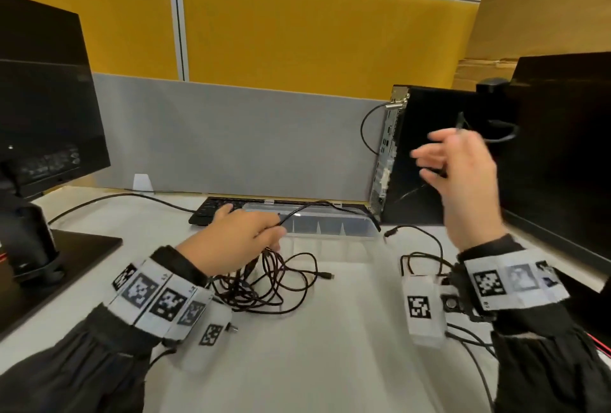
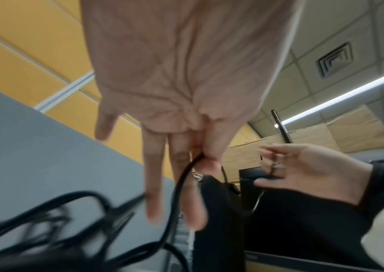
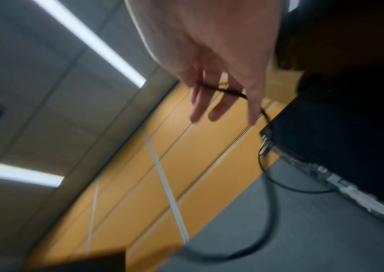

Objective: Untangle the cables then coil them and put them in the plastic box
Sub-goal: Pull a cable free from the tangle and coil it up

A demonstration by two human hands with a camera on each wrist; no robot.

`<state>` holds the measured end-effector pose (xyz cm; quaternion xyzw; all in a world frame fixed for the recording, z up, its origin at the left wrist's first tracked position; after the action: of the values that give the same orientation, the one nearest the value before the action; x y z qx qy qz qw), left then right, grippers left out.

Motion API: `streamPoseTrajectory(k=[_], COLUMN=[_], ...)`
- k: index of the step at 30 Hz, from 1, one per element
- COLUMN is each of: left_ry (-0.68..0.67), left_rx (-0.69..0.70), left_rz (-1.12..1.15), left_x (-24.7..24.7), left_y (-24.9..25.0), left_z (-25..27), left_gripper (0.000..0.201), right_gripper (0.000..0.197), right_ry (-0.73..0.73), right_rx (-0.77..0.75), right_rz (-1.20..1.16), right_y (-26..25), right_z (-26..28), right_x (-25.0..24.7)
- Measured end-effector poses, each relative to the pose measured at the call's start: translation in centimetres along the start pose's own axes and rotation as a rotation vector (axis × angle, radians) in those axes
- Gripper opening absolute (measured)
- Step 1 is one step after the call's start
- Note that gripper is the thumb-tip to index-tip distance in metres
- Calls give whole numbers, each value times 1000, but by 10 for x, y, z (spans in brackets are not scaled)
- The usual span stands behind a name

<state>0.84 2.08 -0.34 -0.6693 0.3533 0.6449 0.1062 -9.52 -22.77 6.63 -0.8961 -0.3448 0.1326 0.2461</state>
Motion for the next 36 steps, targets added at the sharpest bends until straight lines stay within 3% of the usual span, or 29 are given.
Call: streamPoseTrajectory(k=[3, 6, 10, 13, 16, 22, 25, 26, 28, 30, 32, 33, 34, 36], left_ry=[44, 128, 93, -54, -107, -25, 95, 116, 166, 203, 203, 195, 186, 167], left_rx=[98, 159, 130, 109, 84, 98, 105, 89, 35, -21, -57, -66, -71, -80], left_rz=[152, 228, 488, 665, 539, 394, 377, 372, 380, 417, 430, 425, 417, 396], left_x=[-10, -23, -27, -16, -4, -6, -15, -16, -17, -16, -12, -9, -8, -5], left_y=[24, 35, 22, 7, -18, -35, -35, -38, -46, -56, -61, -62, -61, -59], left_z=[-3, -4, -10, -13, -14, -21, -22, -22, -22, -20, -18, -16, -15, -13], left_gripper=[31, 25, 29, 29, 36, 27, 25, 25, 22, 19, 17, 15, 14, 14], right_gripper=[28, 30, 47, 42, 46, 45, 44, 44, 43, 34, 8, 19, 44, 78], right_ry=[-410, -835, -914, -748, -441, 112, 231, 177, -102, -543, -956, -1151, -1337, -1586], right_rx=[4, -84, -92, -70, -4, -11, -1, -33, -92, -102, -79, -52, -16, 57], right_rz=[-11, 99, 98, -31, -205, -343, -289, -221, -100, 114, 362, 464, 555, 717], right_y=[-18, -27, -37, -55, -57, -48, -38, -35, -29, -12, 5, 12, 20, 22], right_z=[22, 52, 44, 22, -9, -31, -29, -28, -21, -2, 26, 42, 56, 75], right_x=[62, 111, 114, 97, 72, 30, 16, 14, 18, 26, 29, 29, 27, 26])
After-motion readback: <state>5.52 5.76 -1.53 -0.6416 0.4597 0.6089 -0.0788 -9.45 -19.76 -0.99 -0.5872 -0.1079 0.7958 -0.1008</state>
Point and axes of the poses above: each hand's wrist, its own z-axis away from the middle knuckle, its own x-axis out of the palm, y = z × x, the point moved 5 cm from there along -z, towards the middle knuckle, and after that the axes turned 12 degrees about -x, right-handed, at the moved point
